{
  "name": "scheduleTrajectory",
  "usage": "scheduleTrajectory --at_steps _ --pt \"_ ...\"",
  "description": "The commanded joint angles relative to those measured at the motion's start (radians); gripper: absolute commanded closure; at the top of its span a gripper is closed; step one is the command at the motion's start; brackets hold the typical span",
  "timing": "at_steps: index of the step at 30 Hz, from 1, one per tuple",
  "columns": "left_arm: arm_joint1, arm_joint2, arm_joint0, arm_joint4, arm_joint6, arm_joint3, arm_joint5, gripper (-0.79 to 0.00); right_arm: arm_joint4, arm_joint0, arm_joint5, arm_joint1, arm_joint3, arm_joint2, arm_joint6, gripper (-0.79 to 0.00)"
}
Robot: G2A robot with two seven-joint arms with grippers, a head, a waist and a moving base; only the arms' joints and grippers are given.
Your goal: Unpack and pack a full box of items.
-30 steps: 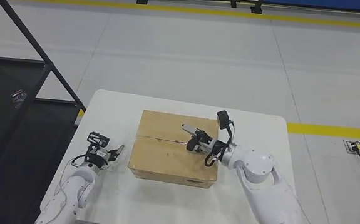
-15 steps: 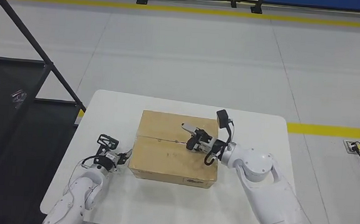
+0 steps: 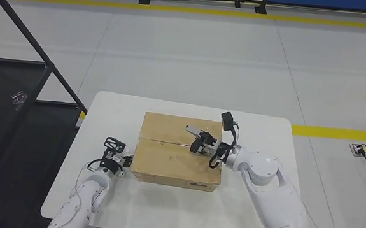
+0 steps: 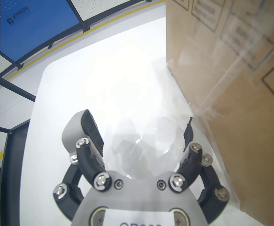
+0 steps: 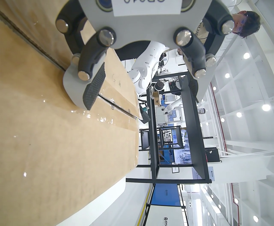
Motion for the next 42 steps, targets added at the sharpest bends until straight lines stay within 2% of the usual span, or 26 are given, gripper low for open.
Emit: scheduleTrajectory --at_steps 1,8,12,16,21,26,35,42 --pt "0.004 -0.014 0.007 0.001 0.0 -0.003 -0.005 -0.785 0.001 0.001 0.0 0.001 0.002 0.0 0.0 -0.785" --pt "0.02 -0.081 0.04 0.012 -0.015 -0.026 -0.002 -0.785 0.008 0.009 -0.002 0.002 0.011 -0.007 0.003 -0.785" --pt "0.029 -0.091 0.072 0.019 -0.039 -0.067 -0.101 -0.785 0.012 0.014 -0.005 0.002 0.015 -0.013 0.001 -0.785" --pt "0.031 -0.087 0.088 0.03 -0.054 -0.099 -0.132 -0.785 0.014 0.017 -0.007 0.003 0.017 -0.018 -0.002 -0.785" --pt "0.022 -0.059 0.07 0.038 -0.064 -0.098 -0.128 -0.785 0.017 0.014 -0.005 0.004 0.016 -0.019 -0.006 -0.785" --pt "0.007 -0.017 0.029 0.051 -0.06 -0.06 -0.101 -0.785 0.017 0.001 -0.005 0.008 0.003 -0.014 -0.012 -0.785" --pt "-0.028 0.045 -0.042 0.051 -0.012 0.036 0.024 -0.785 0.016 -0.015 0.0 0.014 -0.019 -0.007 -0.017 -0.785" --pt "-0.032 0.01 -0.061 0.039 0.029 0.087 0.114 -0.785 0.021 -0.012 -0.001 0.017 -0.015 -0.008 -0.013 -0.785"
